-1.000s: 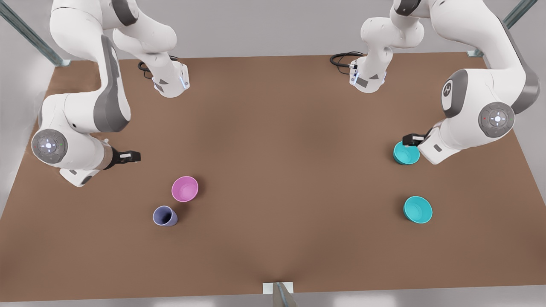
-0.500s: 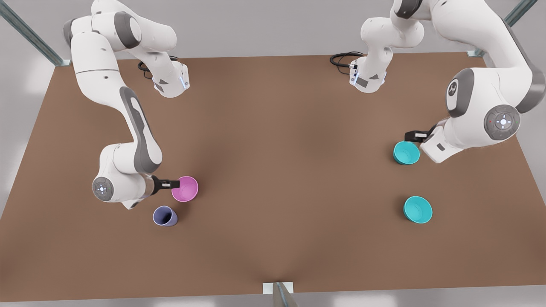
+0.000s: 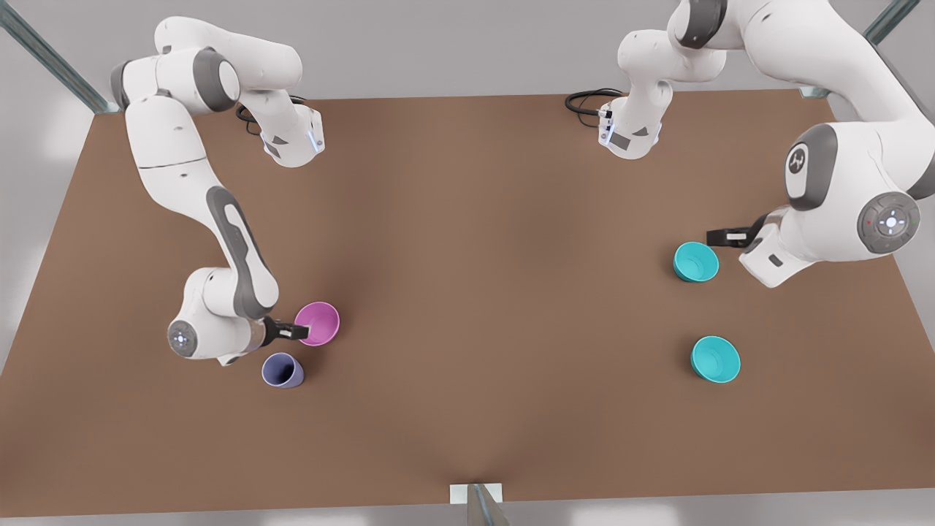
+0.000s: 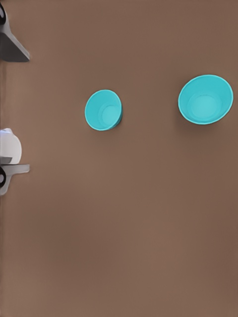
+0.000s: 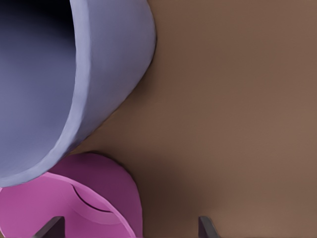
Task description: Stack the blue bowl on the pink bowl
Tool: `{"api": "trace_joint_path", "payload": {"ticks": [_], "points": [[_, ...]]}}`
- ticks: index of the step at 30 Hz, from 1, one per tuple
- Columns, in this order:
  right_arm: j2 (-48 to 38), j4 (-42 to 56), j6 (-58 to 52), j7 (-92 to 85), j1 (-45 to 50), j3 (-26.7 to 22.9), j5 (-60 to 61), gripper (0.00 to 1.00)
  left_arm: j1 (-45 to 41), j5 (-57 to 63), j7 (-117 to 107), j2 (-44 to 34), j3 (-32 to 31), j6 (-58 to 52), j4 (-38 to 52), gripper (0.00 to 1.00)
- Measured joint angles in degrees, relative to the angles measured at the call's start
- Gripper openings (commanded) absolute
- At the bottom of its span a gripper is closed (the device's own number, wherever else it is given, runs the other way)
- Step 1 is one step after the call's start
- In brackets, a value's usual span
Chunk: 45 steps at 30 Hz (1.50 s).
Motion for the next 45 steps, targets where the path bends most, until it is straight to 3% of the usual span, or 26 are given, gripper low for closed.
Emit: {"api": "trace_joint_path", "payload": {"ticks": [6,8,9,13,17,22,25,29,32,36,45], "points": [[0.1,-0.7,1.0,-0.3,-0.1,0.1,0.6,1.0,-0.3,-0.6,-0.4,0.0,-0.3,-0.7,-0.3,1.0],[-0.3,-1.8,1.5,-0.5,-0.2,0.1,1.0,0.82,-0.2,-0.6,-0.4,0.7,-0.3,-0.5,-0.2,1.0],[-0.6,-2.3,1.7,-0.7,-0.2,0.1,1.4,0.79,-0.3,-0.8,-0.5,1.2,-0.4,-0.4,-0.2,1.0],[-1.0,-3.4,2.8,-1.3,-0.1,0.2,2.4,0.39,-0.5,-1.1,-0.6,0.7,-0.5,-1.6,0.0,1.0],[-0.9,-3.2,3.4,-1.8,0.0,0.2,2.9,0.21,-0.9,-1.1,-0.8,0.6,-0.5,-2.8,0.0,1.0],[-2.7,0.8,0.6,-2.2,-1.0,2.2,5.0,0.21,-1.6,-1.2,-1.0,2.0,-0.6,-3.5,0.0,1.0],[-5.7,3.0,-2.4,-2.0,-0.8,6.0,5.9,0.21,-1.8,-1.1,-1.1,1.2,-0.7,-4.5,0.1,1.0],[-6.6,9.7,-2.6,1.6,12.0,9.3,5.1,0.21,-1.7,-0.9,-1.2,1.6,-0.6,-5.6,-0.2,1.0],[-3.4,10.9,2.8,7.7,23.6,9.4,1.0,0.21,-1.8,-1.1,-1.2,1.4,-0.7,-7.3,-0.5,1.0],[3.9,16.3,11.0,16.9,31.7,7.2,-3.1,0.21,-1.7,-1.2,-1.2,1.9,-0.7,-8.7,-0.7,1.0],[13.3,21.4,22.0,32.0,33.3,6.2,-5.0,0.21,-1.0,-1.6,-1.2,3.7,0.0,-3.7,-1.8,1.0]]}}
